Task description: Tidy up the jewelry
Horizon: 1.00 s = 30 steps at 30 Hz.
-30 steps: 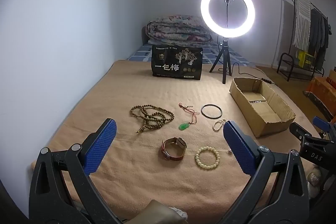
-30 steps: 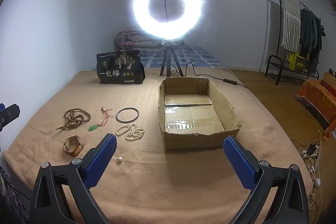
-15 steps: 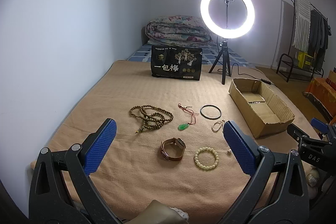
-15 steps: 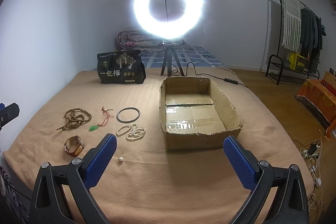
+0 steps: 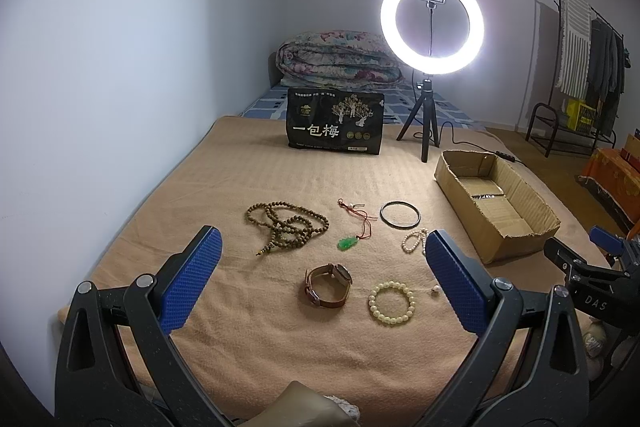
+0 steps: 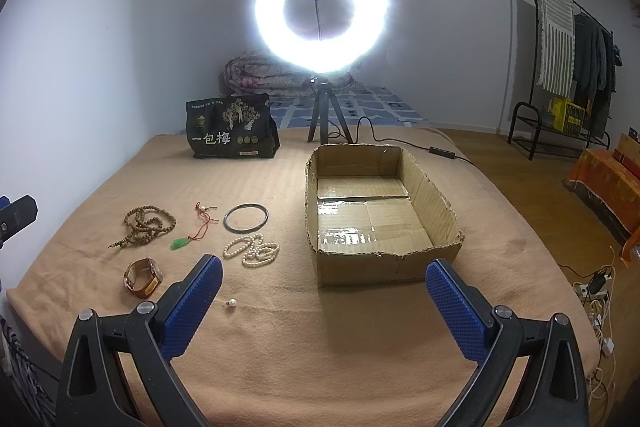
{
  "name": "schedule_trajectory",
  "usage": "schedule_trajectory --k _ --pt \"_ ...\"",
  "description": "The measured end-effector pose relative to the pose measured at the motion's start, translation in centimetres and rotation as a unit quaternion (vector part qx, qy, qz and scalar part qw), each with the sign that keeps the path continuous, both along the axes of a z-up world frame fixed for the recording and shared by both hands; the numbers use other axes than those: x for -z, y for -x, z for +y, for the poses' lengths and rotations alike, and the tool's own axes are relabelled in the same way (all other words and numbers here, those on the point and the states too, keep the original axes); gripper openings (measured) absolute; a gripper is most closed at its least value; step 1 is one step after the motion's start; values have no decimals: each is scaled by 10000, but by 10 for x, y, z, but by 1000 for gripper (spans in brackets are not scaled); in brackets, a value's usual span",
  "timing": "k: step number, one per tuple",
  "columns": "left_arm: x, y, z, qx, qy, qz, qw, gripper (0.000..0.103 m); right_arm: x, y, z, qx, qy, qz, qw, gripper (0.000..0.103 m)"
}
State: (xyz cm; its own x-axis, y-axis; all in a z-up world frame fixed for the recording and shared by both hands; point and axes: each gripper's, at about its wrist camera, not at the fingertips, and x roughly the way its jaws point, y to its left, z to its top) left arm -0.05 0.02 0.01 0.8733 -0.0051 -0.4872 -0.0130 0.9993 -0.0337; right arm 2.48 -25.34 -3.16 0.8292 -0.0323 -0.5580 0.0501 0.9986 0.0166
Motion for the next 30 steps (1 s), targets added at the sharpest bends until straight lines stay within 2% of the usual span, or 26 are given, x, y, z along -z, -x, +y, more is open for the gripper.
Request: schedule_trajectory --k 30 --pt "-6 -4 -3 13 -1 -14 10000 103 2 -1 2 -38 -29 55 10000 103"
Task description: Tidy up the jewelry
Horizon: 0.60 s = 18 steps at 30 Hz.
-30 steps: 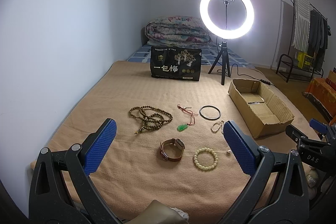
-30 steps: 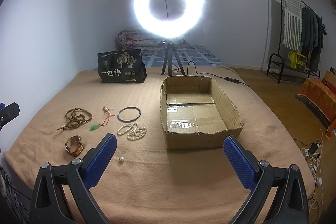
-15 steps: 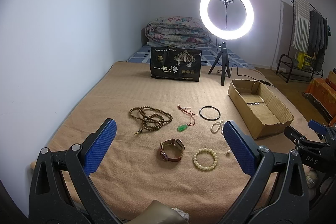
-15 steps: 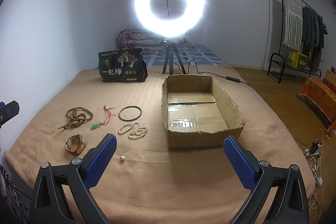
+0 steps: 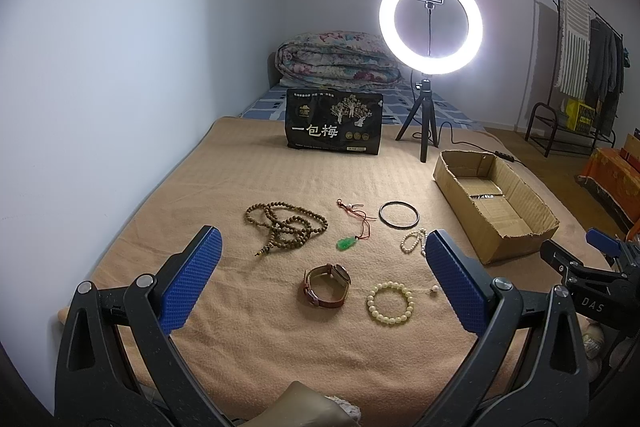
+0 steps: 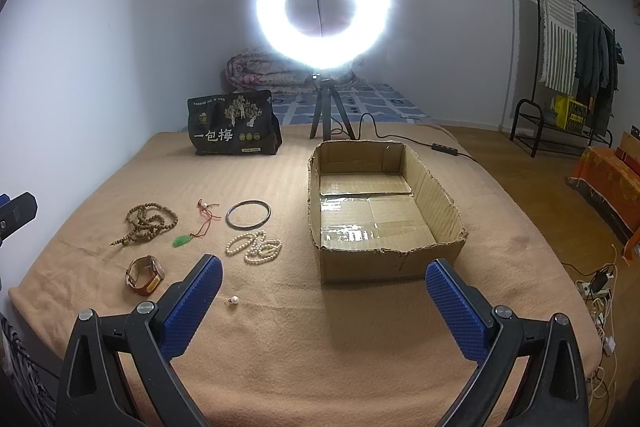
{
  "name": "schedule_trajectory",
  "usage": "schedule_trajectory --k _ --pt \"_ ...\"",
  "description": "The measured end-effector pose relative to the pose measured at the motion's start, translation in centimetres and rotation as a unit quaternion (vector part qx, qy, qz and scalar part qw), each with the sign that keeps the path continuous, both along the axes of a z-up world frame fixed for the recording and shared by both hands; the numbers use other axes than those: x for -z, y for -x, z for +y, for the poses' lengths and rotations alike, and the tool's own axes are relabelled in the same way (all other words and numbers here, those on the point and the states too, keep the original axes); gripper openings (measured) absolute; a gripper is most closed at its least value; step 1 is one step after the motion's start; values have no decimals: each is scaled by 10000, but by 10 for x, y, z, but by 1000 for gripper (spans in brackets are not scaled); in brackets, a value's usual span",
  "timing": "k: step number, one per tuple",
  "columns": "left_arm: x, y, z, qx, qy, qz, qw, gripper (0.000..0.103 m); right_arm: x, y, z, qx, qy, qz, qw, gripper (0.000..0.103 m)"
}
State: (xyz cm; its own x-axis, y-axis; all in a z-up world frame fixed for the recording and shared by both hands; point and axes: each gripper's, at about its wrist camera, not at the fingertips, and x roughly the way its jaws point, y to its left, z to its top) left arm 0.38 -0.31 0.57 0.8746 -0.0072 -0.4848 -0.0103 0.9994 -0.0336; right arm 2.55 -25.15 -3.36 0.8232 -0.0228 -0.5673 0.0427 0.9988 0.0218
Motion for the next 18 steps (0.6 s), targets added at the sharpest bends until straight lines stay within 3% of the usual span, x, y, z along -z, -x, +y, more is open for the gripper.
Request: schedule_trajectory --k 18 --pt "-1 0 -1 -3 -6 4 10000 103 1 -1 0 5 -6 12 10000 103"
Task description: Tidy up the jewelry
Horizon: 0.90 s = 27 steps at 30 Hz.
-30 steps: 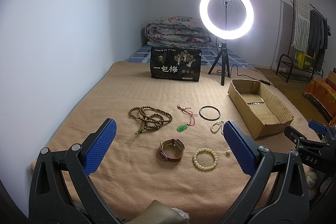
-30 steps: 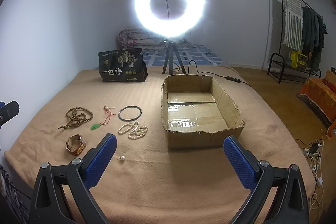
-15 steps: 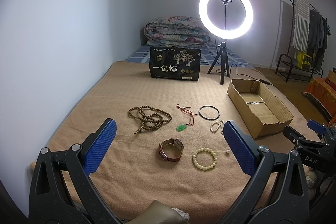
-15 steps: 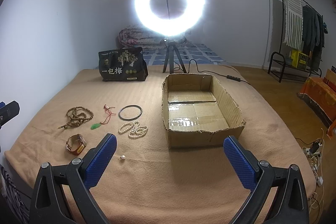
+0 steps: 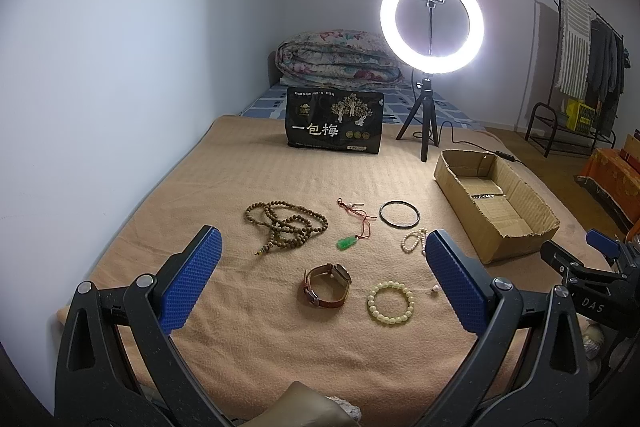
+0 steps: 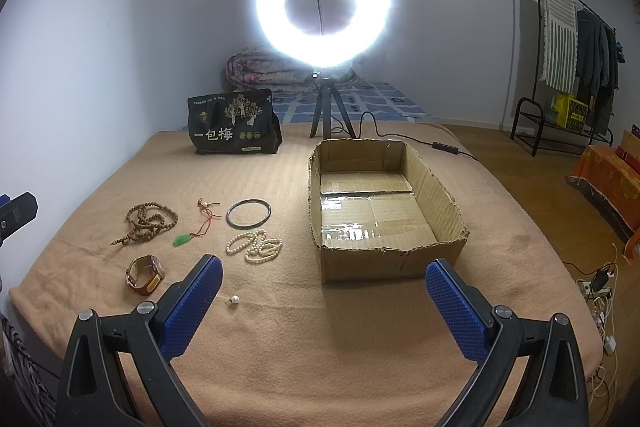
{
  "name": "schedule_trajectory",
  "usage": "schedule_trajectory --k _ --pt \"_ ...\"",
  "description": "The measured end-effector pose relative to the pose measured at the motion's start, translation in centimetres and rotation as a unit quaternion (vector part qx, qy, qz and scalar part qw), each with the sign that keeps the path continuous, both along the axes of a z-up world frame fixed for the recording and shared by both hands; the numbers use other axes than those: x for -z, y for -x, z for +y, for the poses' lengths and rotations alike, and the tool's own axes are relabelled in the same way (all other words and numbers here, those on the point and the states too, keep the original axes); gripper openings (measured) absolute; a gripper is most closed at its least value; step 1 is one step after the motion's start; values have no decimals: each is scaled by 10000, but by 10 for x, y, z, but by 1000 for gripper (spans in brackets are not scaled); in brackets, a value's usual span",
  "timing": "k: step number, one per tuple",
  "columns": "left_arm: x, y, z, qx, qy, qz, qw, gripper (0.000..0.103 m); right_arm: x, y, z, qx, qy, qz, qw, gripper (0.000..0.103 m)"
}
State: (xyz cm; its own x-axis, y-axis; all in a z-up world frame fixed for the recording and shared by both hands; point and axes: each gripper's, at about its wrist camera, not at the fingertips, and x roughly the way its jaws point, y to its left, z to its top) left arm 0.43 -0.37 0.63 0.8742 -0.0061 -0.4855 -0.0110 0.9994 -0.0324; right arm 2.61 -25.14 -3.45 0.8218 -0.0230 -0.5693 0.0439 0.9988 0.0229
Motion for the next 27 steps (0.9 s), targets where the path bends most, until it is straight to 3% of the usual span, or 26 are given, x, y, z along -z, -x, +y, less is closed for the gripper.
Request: schedule_trajectory --k 5,17,22,27 --pt "-5 -1 -4 -17 -20 27 10000 103 0 0 0 2 2 0 10000 103" --pt "15 -12 36 -249 -87 355 9990 103 9 -10 -1 -136 -58 274 9995 103" --pt "18 -28 49 -273 -149 485 9983 103 2 -25 4 -282 53 201 9994 103" --pt "23 -51 64 -169 33 755 9970 103 -5 -48 15 -555 204 105 9982 103"
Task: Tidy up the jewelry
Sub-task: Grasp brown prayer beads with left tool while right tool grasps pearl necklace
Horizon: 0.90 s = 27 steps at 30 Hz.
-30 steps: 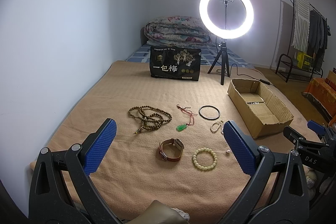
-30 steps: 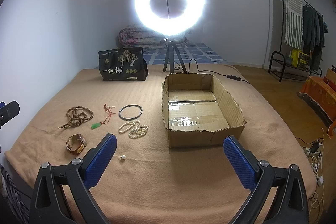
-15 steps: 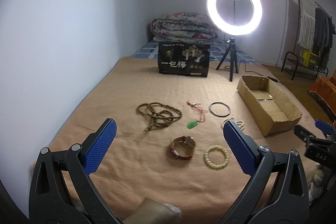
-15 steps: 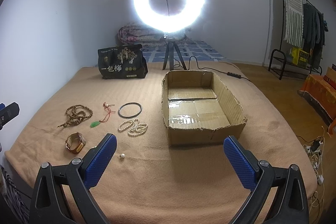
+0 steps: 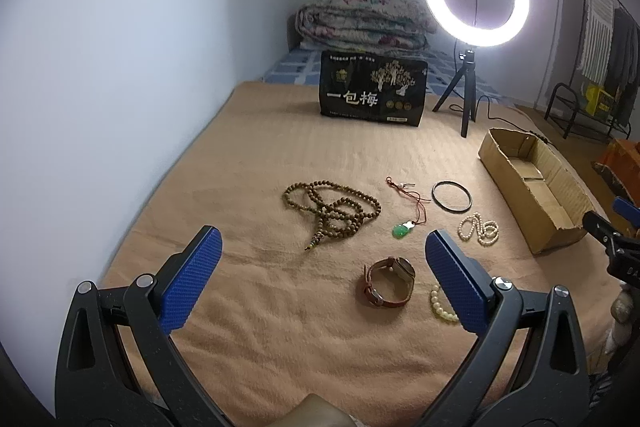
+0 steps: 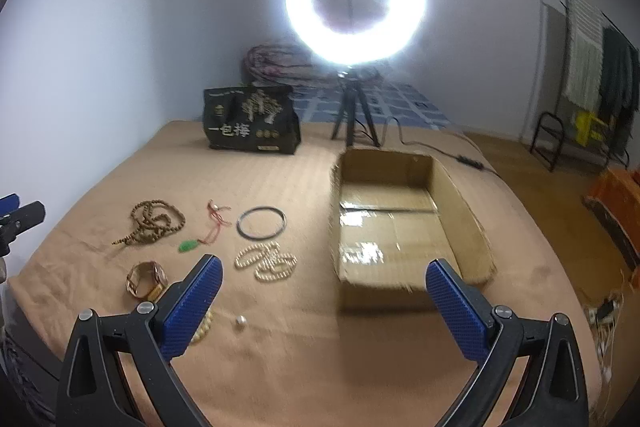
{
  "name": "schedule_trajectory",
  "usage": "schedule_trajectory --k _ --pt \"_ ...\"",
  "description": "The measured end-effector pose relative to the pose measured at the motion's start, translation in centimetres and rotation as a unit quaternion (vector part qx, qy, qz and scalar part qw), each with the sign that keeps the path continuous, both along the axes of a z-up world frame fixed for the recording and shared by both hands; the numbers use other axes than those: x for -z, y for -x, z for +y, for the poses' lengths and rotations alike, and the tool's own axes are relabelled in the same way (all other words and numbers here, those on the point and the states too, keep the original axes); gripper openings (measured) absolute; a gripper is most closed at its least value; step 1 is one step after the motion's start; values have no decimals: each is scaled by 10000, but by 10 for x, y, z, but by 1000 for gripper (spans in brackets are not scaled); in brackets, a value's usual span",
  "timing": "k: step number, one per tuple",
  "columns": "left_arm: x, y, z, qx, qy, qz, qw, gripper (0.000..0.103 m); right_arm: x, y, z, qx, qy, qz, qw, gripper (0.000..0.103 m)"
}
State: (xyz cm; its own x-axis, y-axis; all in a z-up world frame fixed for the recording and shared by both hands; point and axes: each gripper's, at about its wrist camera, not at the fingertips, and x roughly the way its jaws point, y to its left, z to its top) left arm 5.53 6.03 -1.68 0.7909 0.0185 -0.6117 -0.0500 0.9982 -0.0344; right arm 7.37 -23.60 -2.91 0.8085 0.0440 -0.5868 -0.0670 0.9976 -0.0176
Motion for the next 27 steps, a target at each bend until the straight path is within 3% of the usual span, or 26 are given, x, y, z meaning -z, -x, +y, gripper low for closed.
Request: schedule_trajectory --k 11,16,20,27 --pt "0 -65 24 12 399 303 9987 103 13 -60 24 -486 -78 369 9981 103" --pt "15 -95 25 72 472 599 9971 96 32 -84 40 -940 -186 888 9914 99" --pt "33 -118 34 64 840 967 9917 93 50 -100 51 -1249 -485 1359 9816 95" --pt "63 -147 43 -89 1174 1442 9825 90 72 -121 52 -1166 -756 1902 9719 90"
